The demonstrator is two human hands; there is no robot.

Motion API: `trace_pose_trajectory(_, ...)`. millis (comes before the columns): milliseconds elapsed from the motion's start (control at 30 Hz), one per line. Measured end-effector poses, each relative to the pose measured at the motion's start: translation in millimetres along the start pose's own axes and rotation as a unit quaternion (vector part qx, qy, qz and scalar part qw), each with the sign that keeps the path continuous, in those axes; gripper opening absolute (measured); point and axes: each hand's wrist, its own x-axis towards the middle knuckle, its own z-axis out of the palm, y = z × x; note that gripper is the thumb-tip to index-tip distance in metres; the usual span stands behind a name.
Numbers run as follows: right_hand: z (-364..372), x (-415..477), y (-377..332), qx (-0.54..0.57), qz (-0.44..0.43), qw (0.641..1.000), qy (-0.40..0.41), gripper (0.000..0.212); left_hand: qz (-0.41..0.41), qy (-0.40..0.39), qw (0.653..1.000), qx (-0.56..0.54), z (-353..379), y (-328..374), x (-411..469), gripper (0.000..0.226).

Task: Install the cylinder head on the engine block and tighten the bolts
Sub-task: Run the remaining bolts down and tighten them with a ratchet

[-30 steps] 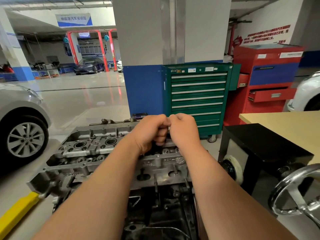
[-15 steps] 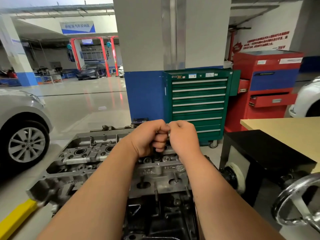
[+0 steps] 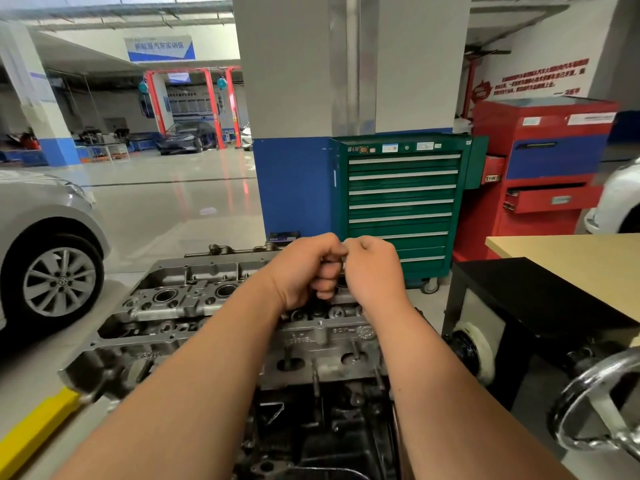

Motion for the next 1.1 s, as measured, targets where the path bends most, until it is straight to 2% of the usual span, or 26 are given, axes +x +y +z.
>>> trace_pose_trajectory(33, 0, 0, -1, 0.002, 0.003, 1.0, -0.002, 0.033, 0.022, 0.08, 0.996, 0.044, 7, -4, 0, 0.04)
trace_pose_trajectory(67, 0, 0, -2, 0.009, 0.009, 1.0, -0.007, 0.032, 0.055, 0.194, 0.976, 0.085, 18, -8, -3, 0.031)
trace_pose_trajectory(100, 0, -1, -2, 0.036, 0.021, 0.999, -0.015, 0.03, 0.099, 0.298, 0.945, 0.095, 29, -14, -7, 0.024)
trace_pose_trajectory(133, 0, -2, -3, 0.079, 0.04, 0.996, -0.026, 0.026, 0.137, 0.356, 0.921, 0.083, 41, -21, -10, 0.019)
trace_pose_trajectory(200, -1, -2, -4, 0.12, 0.061, 0.99, -0.039, 0.025, 0.164, 0.391, 0.901, 0.086, 51, -27, -11, 0.022)
trace_pose_trajectory(233, -1, -3, -3, 0.085, 0.041, 0.995, -0.032, 0.028, 0.163, 0.39, 0.902, 0.09, 48, -24, -7, 0.025)
trace_pose_trajectory(267, -1, -4, -3, 0.04, 0.012, 0.999, -0.022, 0.032, 0.144, 0.369, 0.913, 0.1, 39, -18, -2, 0.031)
trace_pose_trajectory(300, -1, -4, -2, 0.015, -0.006, 1.0, -0.014, 0.034, 0.11, 0.315, 0.938, 0.096, 29, -12, 1, 0.034)
trace_pose_trajectory(367, -1, -3, -1, -0.003, -0.011, 1.0, -0.005, 0.034, 0.043, 0.13, 0.99, 0.036, 11, -4, 1, 0.036)
trace_pose_trajectory(433, 0, -2, 0, -0.005, -0.007, 1.0, 0.005, 0.035, 0.001, -0.014, 0.999, -0.03, -3, -1, 1, 0.039)
trace_pose_trajectory(467, 1, -1, 0, -0.001, -0.004, 1.0, 0.008, 0.036, -0.002, -0.029, 0.999, -0.035, -6, -2, 2, 0.039)
trace_pose_trajectory(500, 2, 0, -1, 0.002, 0.0, 1.0, 0.006, 0.037, 0.005, 0.001, 1.0, -0.023, -4, -5, 3, 0.039)
trace_pose_trajectory(533, 3, 0, -2, 0.002, 0.004, 1.0, 0.004, 0.036, 0.027, 0.074, 0.997, 0.007, 4, -8, 3, 0.036)
trace_pose_trajectory(600, 2, 0, -2, 0.021, 0.015, 1.0, -0.011, 0.034, 0.096, 0.286, 0.952, 0.058, 27, -15, -3, 0.025)
trace_pose_trajectory(633, 1, -2, -3, 0.048, 0.028, 0.998, -0.026, 0.033, 0.135, 0.353, 0.924, 0.053, 40, -20, -7, 0.019)
trace_pose_trajectory(700, -1, -3, -4, 0.097, 0.045, 0.993, -0.044, 0.032, 0.171, 0.393, 0.902, 0.056, 51, -22, -9, 0.019)
trace_pose_trajectory(767, -3, -6, -4, 0.029, 0.0, 0.999, -0.02, 0.037, 0.149, 0.372, 0.914, 0.073, 41, -13, -3, 0.032)
trace_pose_trajectory(800, -4, -7, -3, -0.002, -0.021, 1.0, -0.005, 0.038, 0.119, 0.335, 0.931, 0.083, 33, -8, 0, 0.035)
trace_pose_trajectory(900, -3, -6, -3, -0.024, -0.028, 0.999, 0.006, 0.035, 0.055, 0.117, 0.991, 0.035, 11, -2, 0, 0.036)
trace_pose_trajectory(967, -1, -4, -1, -0.028, -0.019, 0.999, 0.009, 0.037, 0.012, -0.023, 1.0, -0.013, -2, 0, 3, 0.044)
trace_pose_trajectory(1000, 0, -3, 0, -0.028, -0.016, 0.999, 0.007, 0.038, -0.002, -0.065, 0.998, -0.024, -6, -1, 4, 0.046)
trace_pose_trajectory(1067, 3, 0, 2, -0.017, -0.009, 1.0, 0.008, 0.038, -0.003, -0.07, 0.997, -0.044, -8, -2, 7, 0.05)
trace_pose_trajectory(1100, 3, 1, 2, -0.011, -0.004, 1.0, 0.008, 0.038, 0.013, -0.029, 0.999, -0.043, -4, -4, 7, 0.048)
